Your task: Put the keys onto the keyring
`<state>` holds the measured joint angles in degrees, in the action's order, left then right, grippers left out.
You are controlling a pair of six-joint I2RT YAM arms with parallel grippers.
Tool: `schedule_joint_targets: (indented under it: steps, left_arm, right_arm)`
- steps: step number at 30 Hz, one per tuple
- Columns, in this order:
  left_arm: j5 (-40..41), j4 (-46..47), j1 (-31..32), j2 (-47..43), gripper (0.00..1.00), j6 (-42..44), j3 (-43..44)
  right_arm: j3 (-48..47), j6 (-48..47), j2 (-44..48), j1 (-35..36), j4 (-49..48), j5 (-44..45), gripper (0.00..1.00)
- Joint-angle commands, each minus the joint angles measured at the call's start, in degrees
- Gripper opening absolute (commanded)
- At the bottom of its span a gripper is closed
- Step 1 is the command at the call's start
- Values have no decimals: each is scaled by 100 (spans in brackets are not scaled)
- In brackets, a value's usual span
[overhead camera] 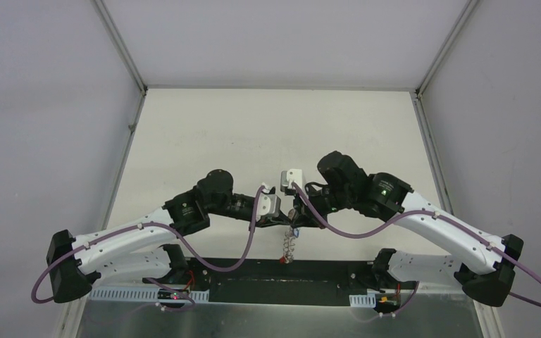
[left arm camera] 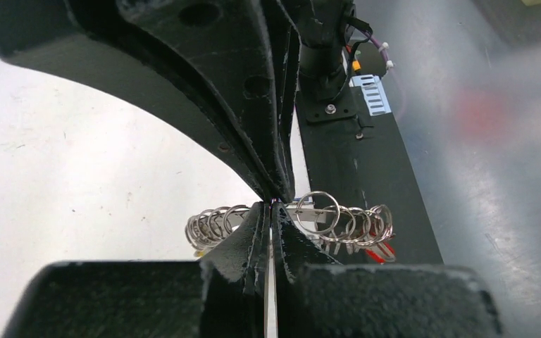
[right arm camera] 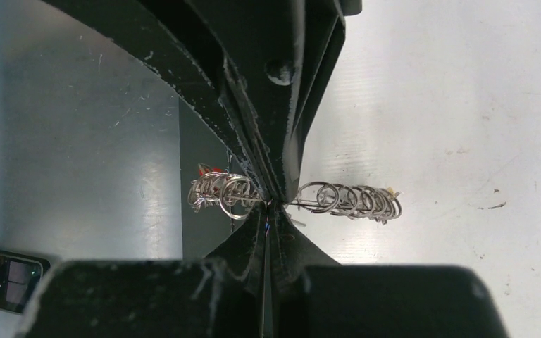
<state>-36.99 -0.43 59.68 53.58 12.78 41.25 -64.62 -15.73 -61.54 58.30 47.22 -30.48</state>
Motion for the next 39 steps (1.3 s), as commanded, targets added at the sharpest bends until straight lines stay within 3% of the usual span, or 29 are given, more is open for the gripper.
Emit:
schedule_joint_targets:
  steps: [1,6,7,11,14,19,24,26,32,34,39]
  left_arm:
    - [35,212,101,41,0,129,10]
    - [131,69,98,-80,0,104,-2]
    - [157,73,98,-111,0,77,-18]
    - [262,72,103,-262,0,-60,-77]
    - [390,194,98,-419,0,-160,-178]
    - [653,808,96,-826,0,-300,-519]
    - [811,1942,100,-1194,0,-491,-1010]
    - [847,2383,97,-1274,0,-579,-1173]
    - [677,3183,96,-1252,0,-645,-1298]
    - [676,3265,102,-1224,0,-645,-1295]
    - [650,3376,97,-1192,0,-660,-1292]
  right_arm:
    - [-174,78,93,6,-512,-90,0]
    - [-148,140,148,8,-567,144,0]
    - [-134,160,165,10,-592,211,5]
    - [-51,357,271,6,-752,630,47]
    - [43,444,415,6,-846,1023,57]
    - [254,461,858,10,-1099,1270,58]
    - [713,437,1353,6,-1687,851,57]
    - [902,439,1509,6,-1984,561,51]
    - [1139,439,1578,6,-2559,561,51]
    - [1129,516,1515,6,-2601,-120,42]
    - [1180,542,1450,10,-2631,-112,26]
